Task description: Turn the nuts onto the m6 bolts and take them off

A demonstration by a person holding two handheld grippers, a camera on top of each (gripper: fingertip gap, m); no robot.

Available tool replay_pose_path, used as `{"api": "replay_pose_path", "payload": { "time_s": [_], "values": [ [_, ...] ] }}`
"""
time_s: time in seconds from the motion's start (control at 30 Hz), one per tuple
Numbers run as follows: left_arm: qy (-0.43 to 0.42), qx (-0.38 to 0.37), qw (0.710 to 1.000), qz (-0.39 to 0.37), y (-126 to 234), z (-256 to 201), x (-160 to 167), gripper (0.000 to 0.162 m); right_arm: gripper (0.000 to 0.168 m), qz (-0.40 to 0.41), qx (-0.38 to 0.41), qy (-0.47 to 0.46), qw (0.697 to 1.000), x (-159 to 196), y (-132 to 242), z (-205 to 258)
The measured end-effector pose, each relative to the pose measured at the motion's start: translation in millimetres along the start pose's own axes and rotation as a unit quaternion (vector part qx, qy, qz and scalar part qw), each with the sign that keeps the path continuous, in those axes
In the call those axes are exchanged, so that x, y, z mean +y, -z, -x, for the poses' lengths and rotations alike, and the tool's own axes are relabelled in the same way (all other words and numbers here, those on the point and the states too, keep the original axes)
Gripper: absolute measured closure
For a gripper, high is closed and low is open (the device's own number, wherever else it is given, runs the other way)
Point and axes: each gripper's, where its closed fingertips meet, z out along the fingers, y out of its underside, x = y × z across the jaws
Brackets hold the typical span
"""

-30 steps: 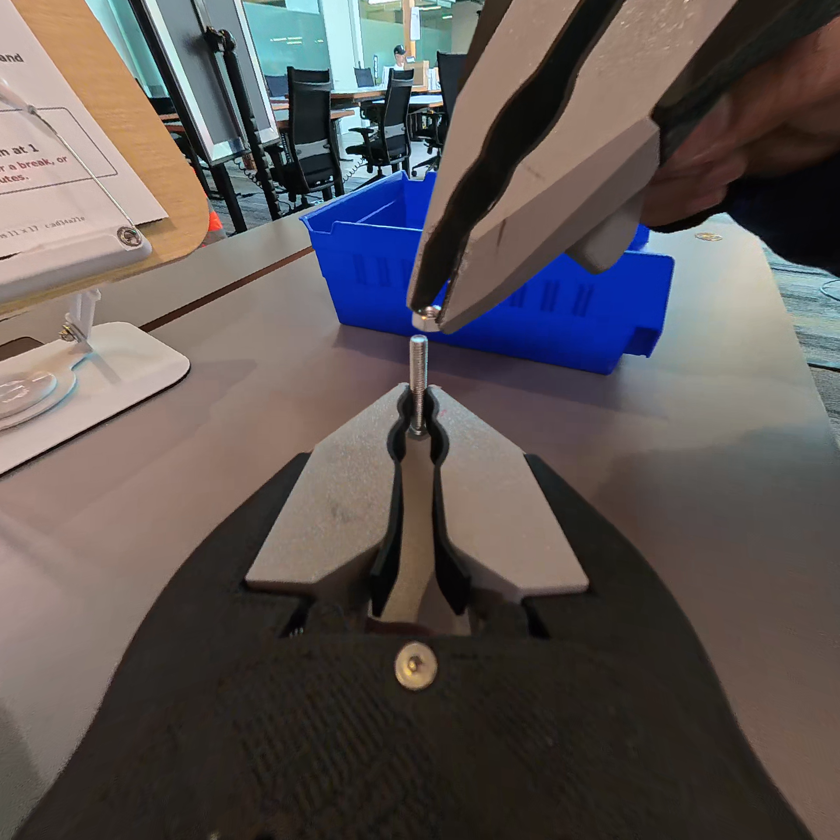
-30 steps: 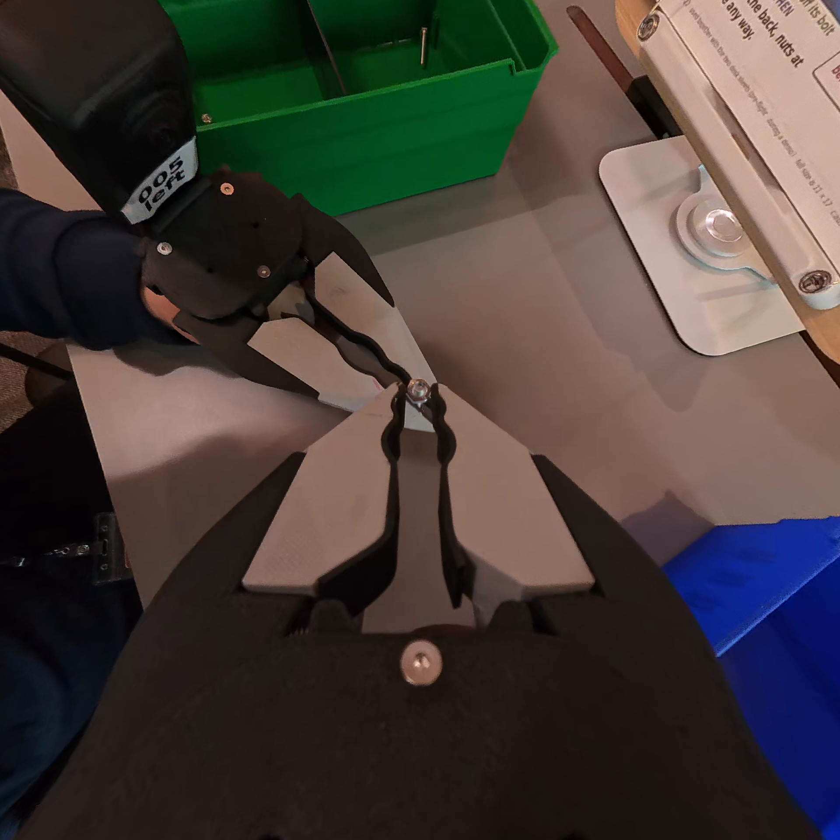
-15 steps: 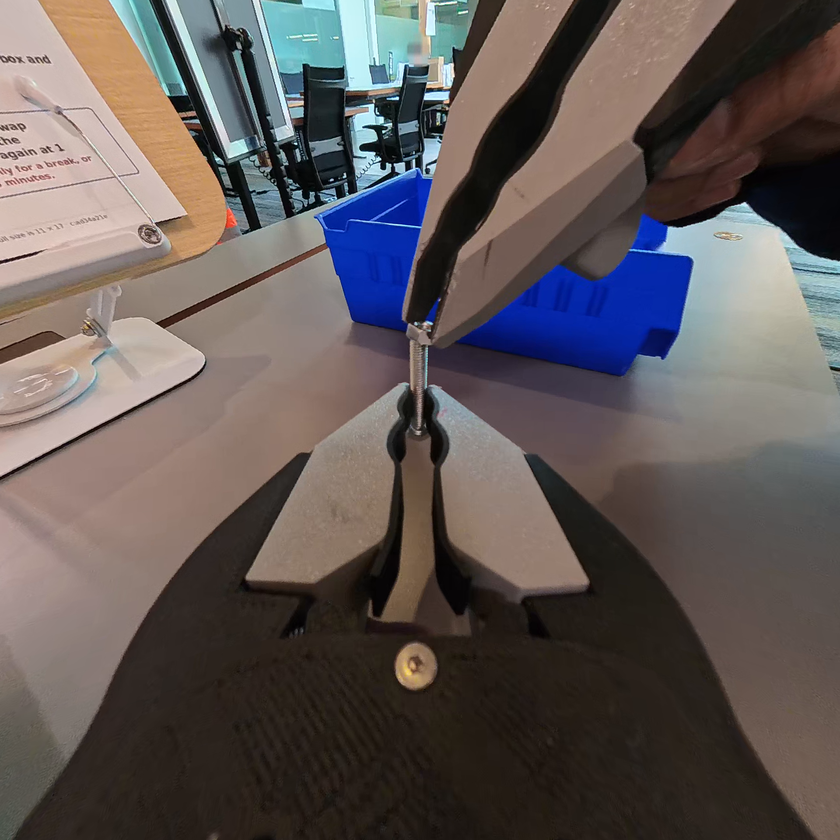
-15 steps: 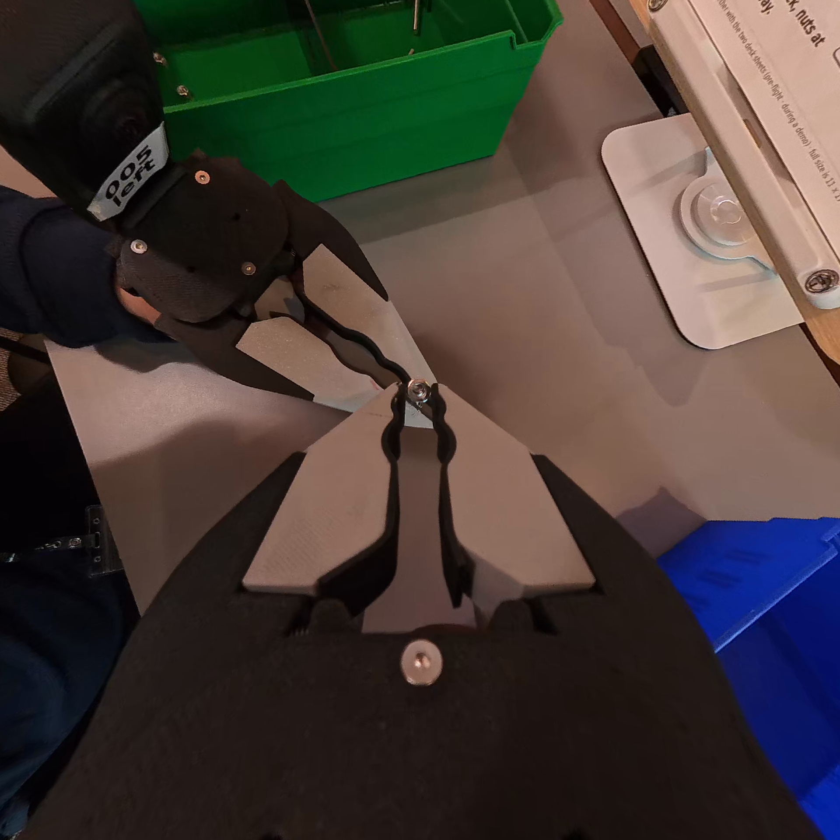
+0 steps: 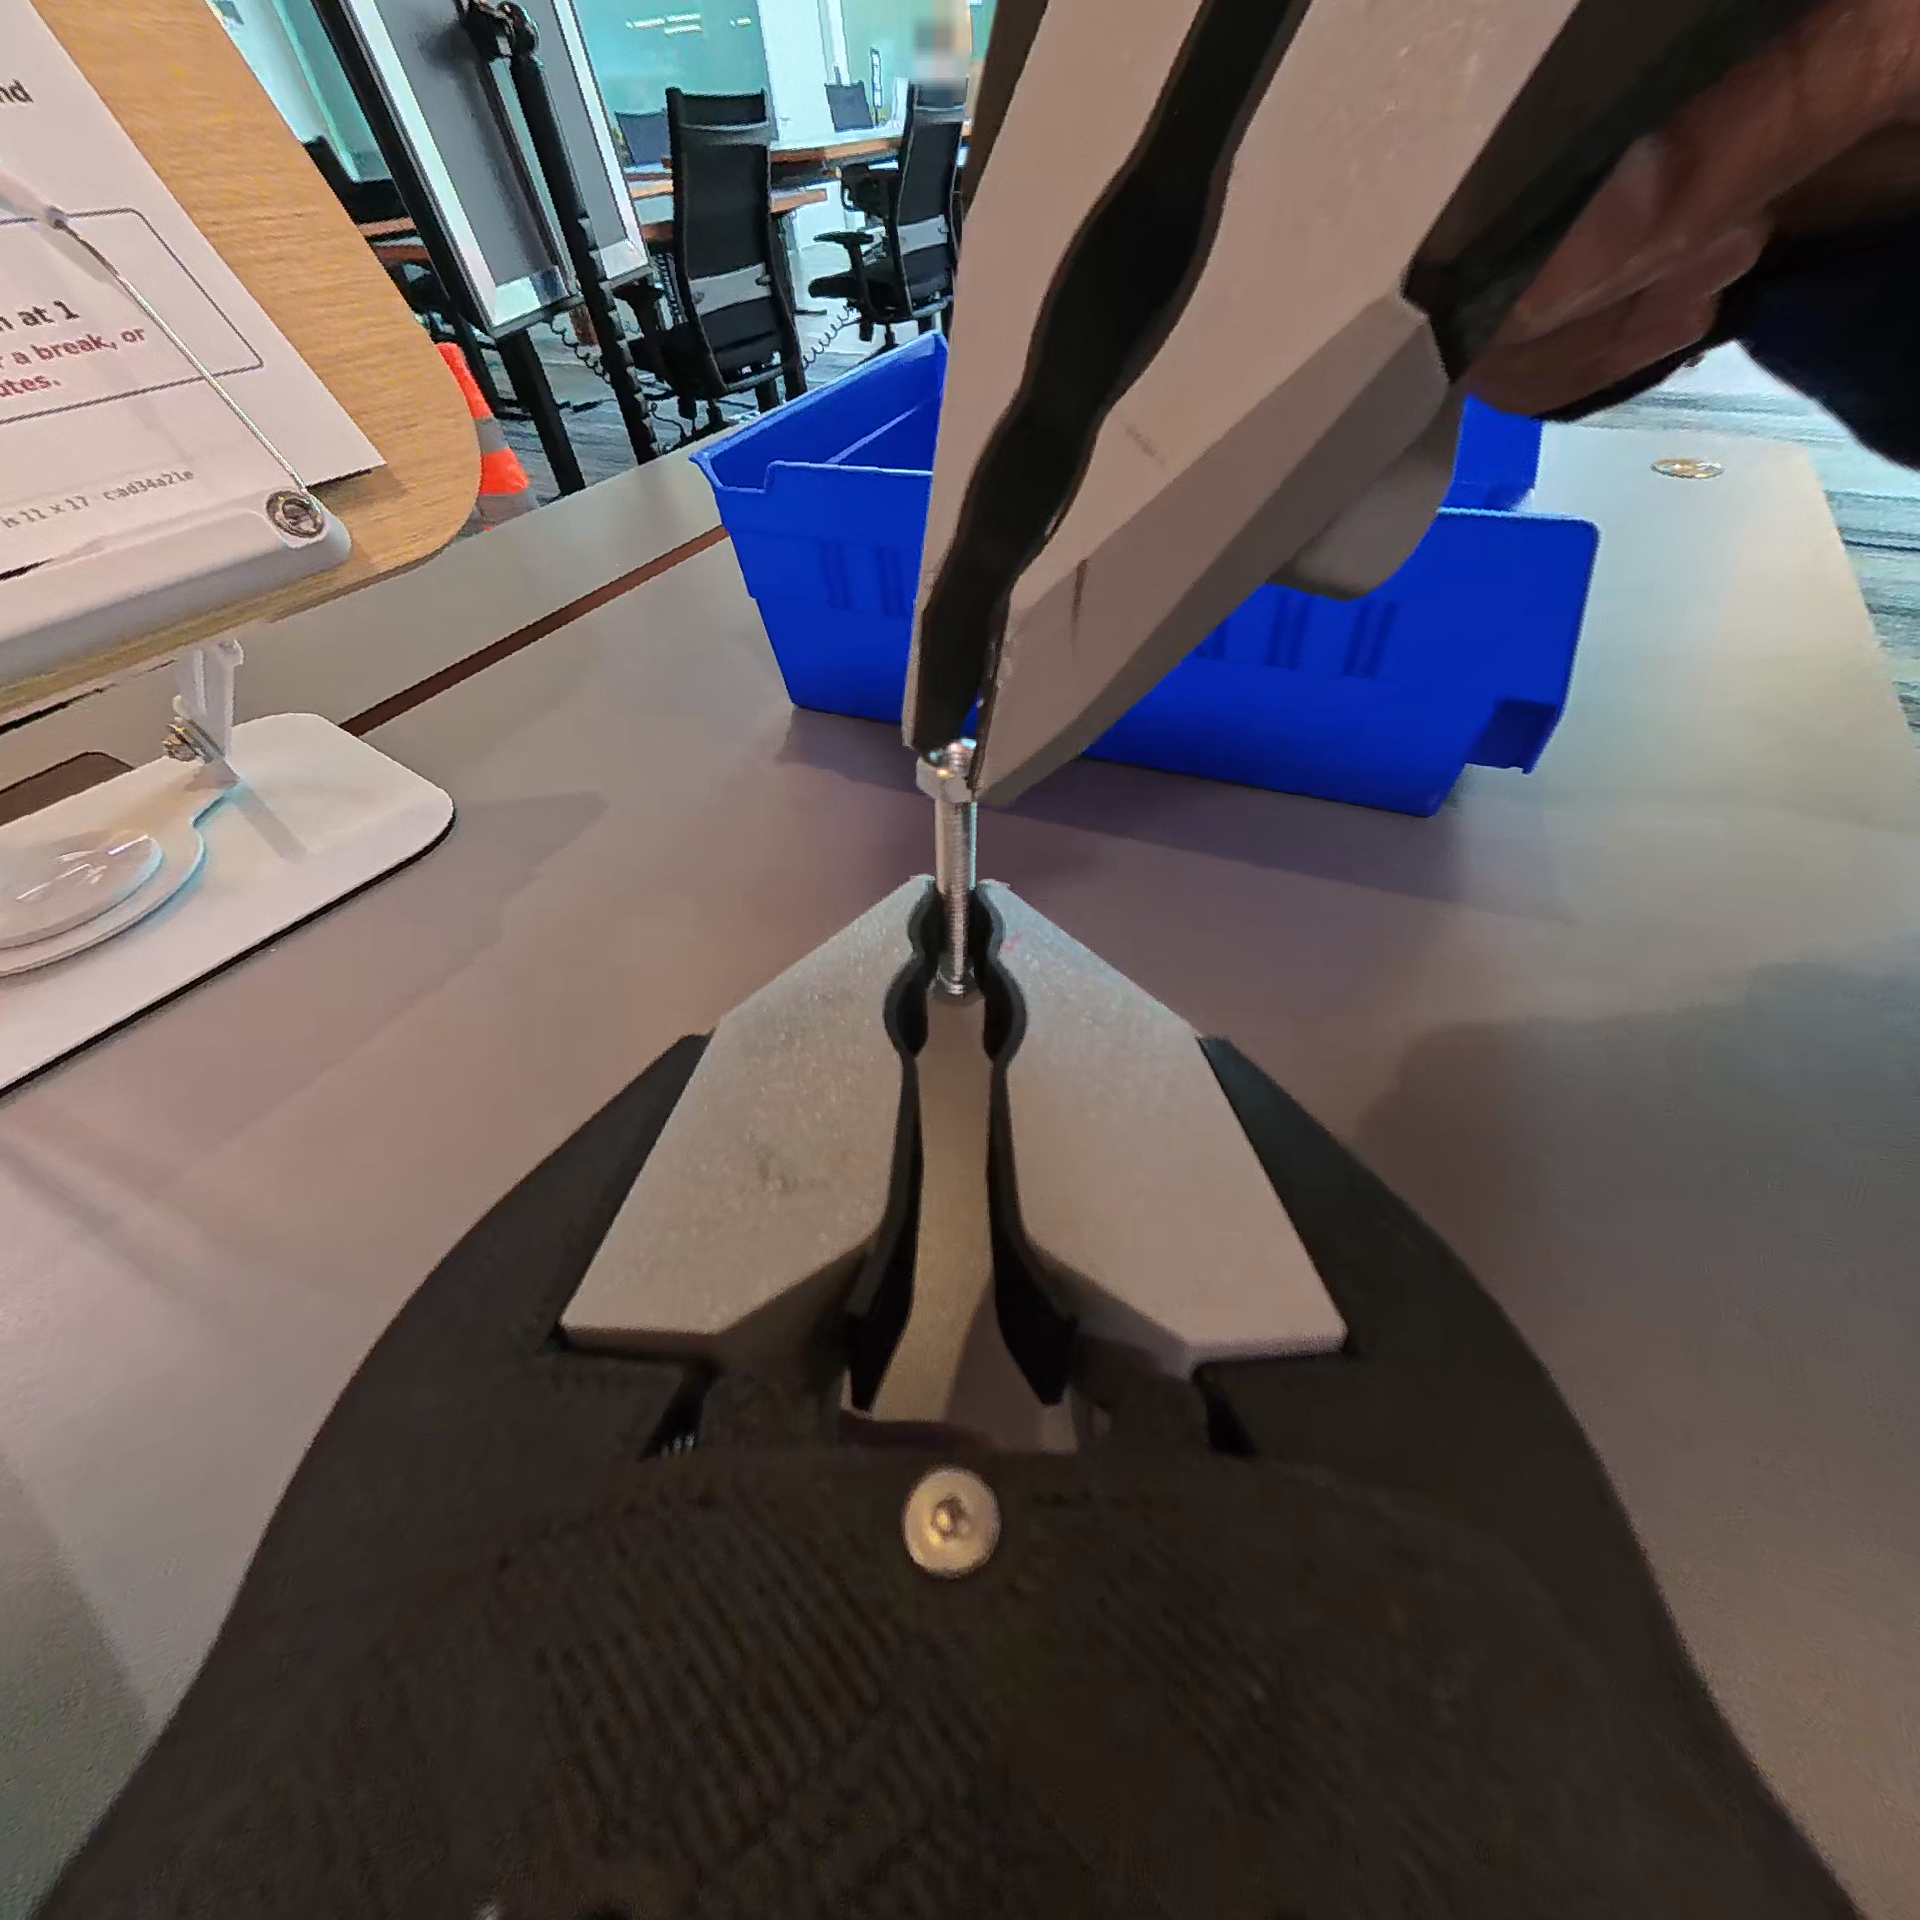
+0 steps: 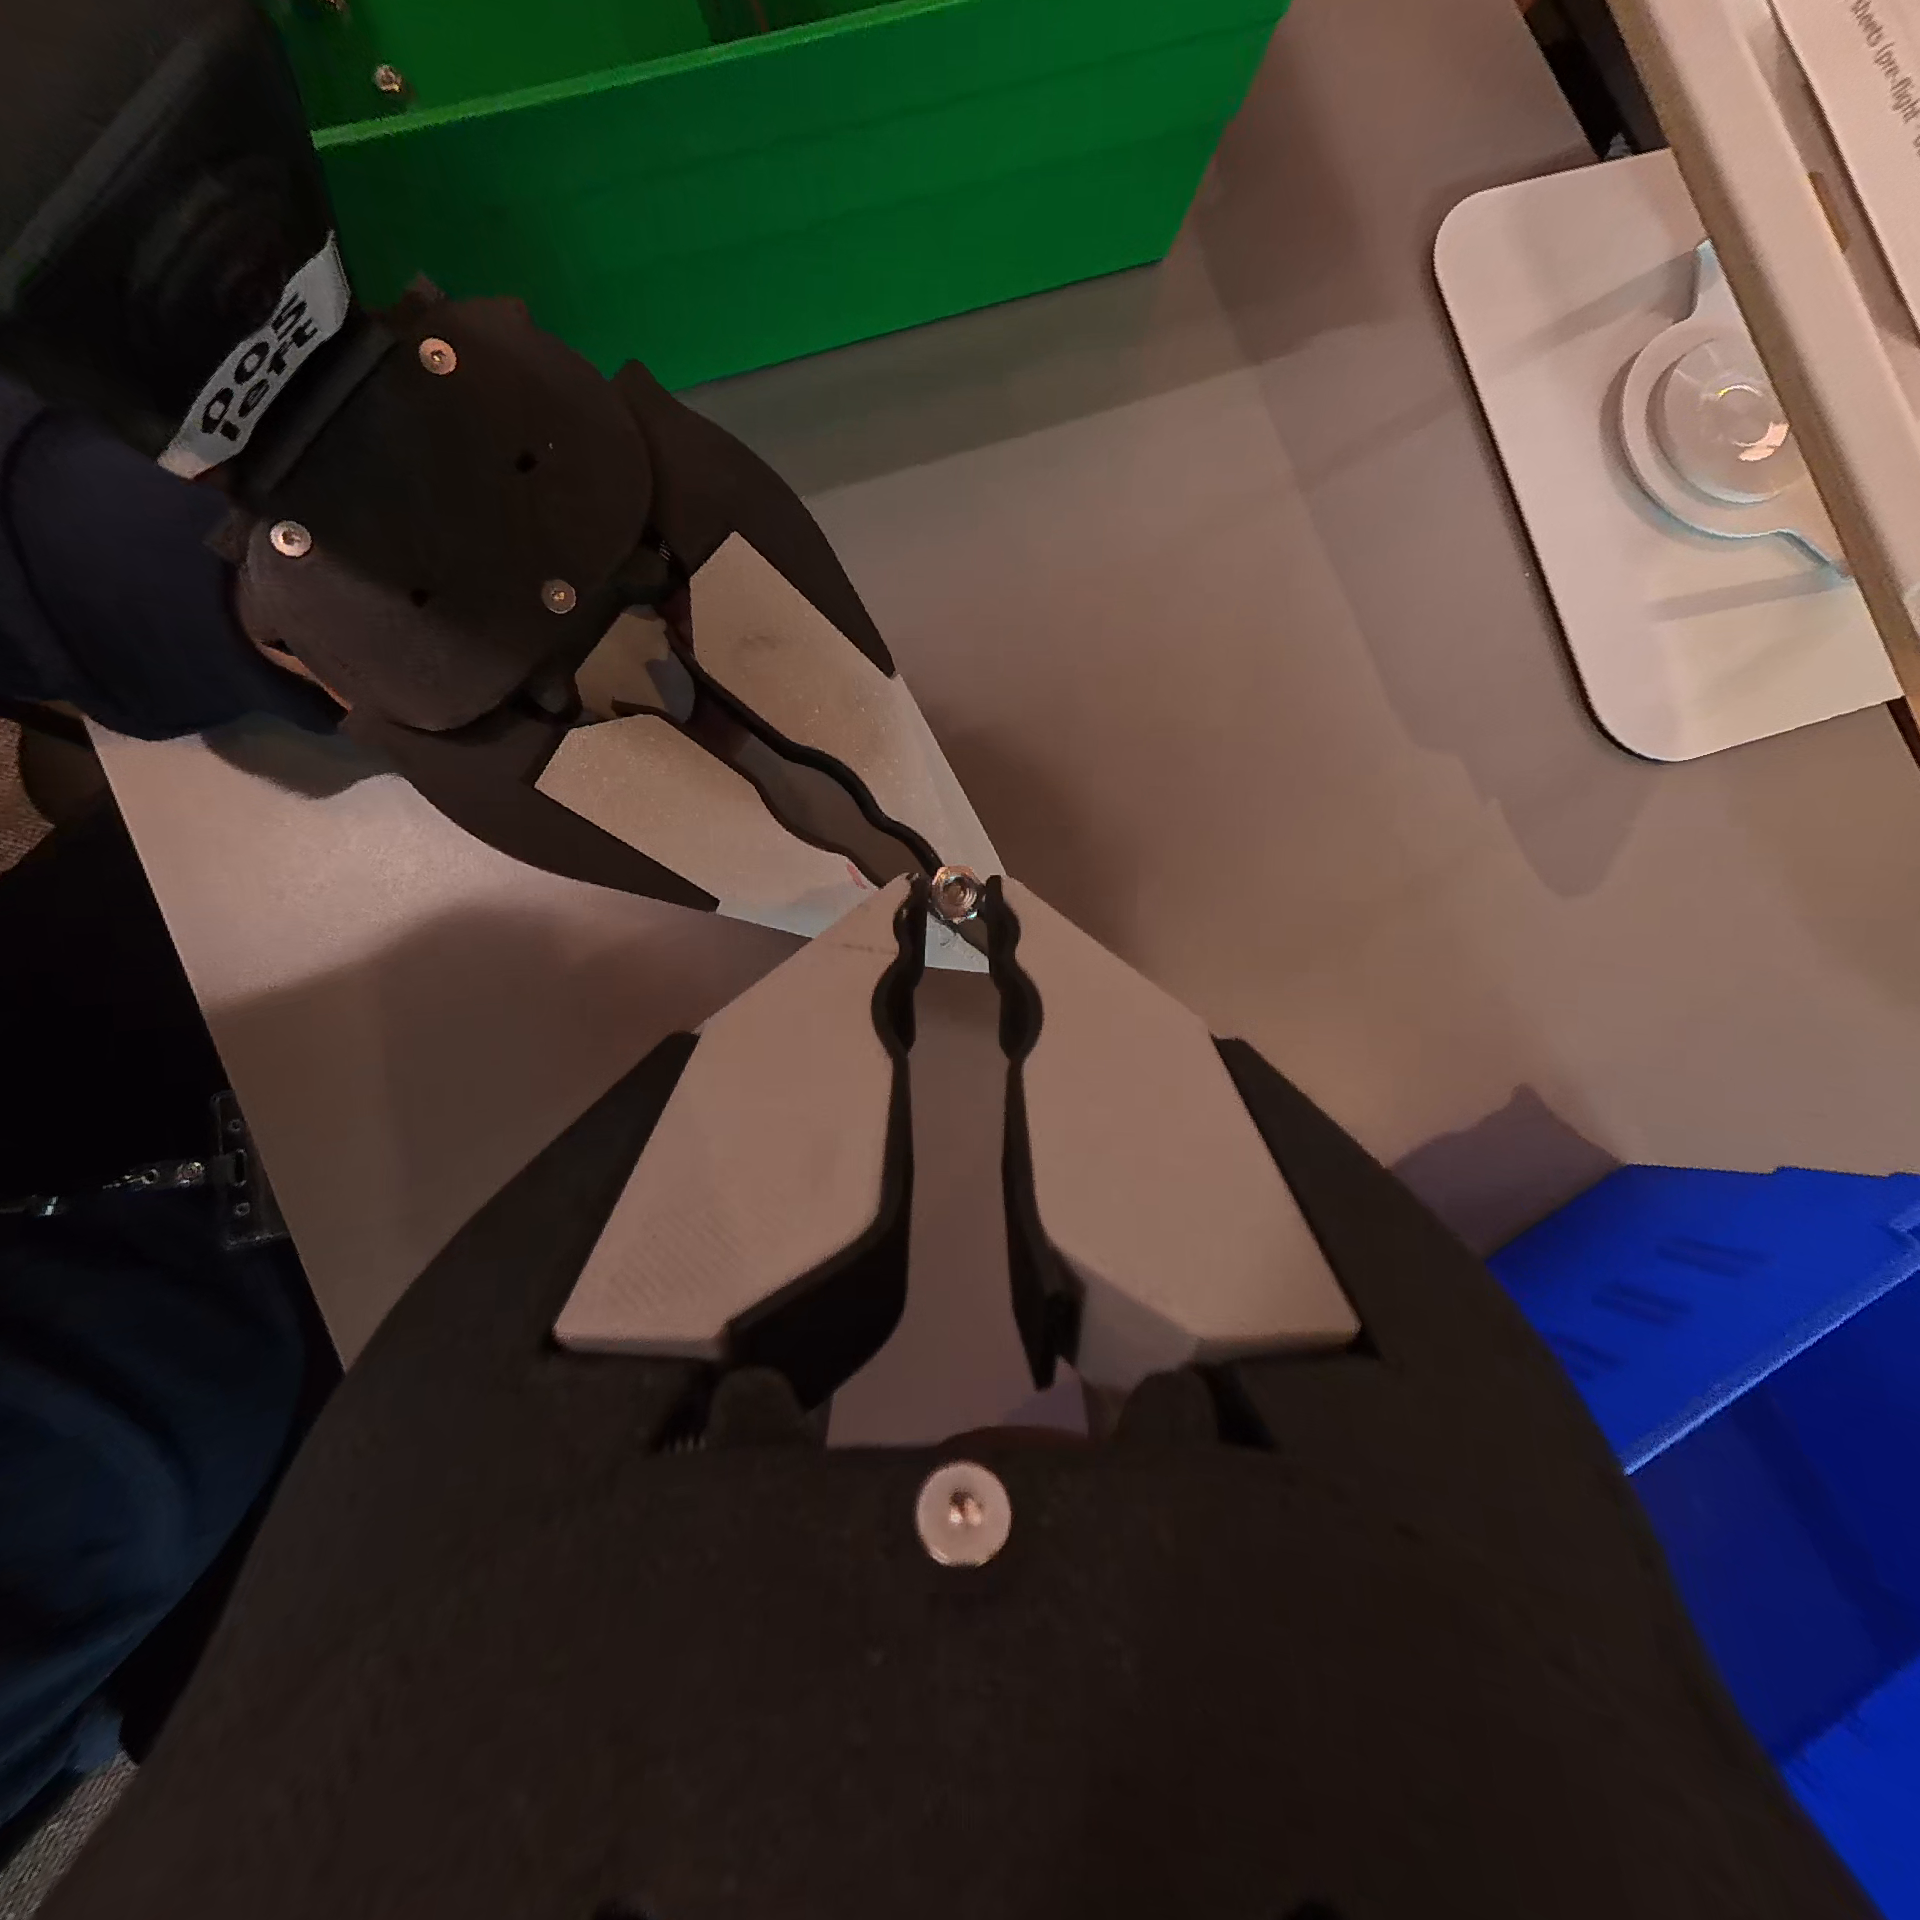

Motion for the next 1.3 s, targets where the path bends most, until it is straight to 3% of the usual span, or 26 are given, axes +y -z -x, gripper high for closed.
{"api": "replay_pose_path", "payload": {
  "time_s": [0.03, 0.8, 0.97, 1.13, 1.3],
  "values": [
    [0.001, 0.001, 1.0, 0.001, -0.3, -0.4, 0.6, 0.16, 0.16, 0.002, -0.001, 0.0, 1.0, 0.7, -0.3, 0.2],
    [0.007, 0.0, 1.0, -0.001, 0.5, 0.7, -0.5, 0.16, 0.153, -0.022, -0.006, -0.012, 1.0, -0.4, 5.2, -1.9],
    [0.01, -0.006, 1.0, -0.007, 2.8, 4.4, -3.1, 0.16, 0.143, -0.128, -0.008, -0.032, 0.991, -14.2, 21.6, 0.0],
    [0.022, -0.015, 1.0, -0.015, 7.6, 12.7, -6.7, 0.16, 0.119, -0.311, -0.015, -0.054, 0.949, -27.6, 26.1, 2.1],
    [0.038, -0.007, 0.999, 0.002, 9.6, 16.0, -2.7, 0.16, 0.114, -0.379, -0.039, -0.044, 0.924, -27.6, 10.9, 2.6]
  ]
}}
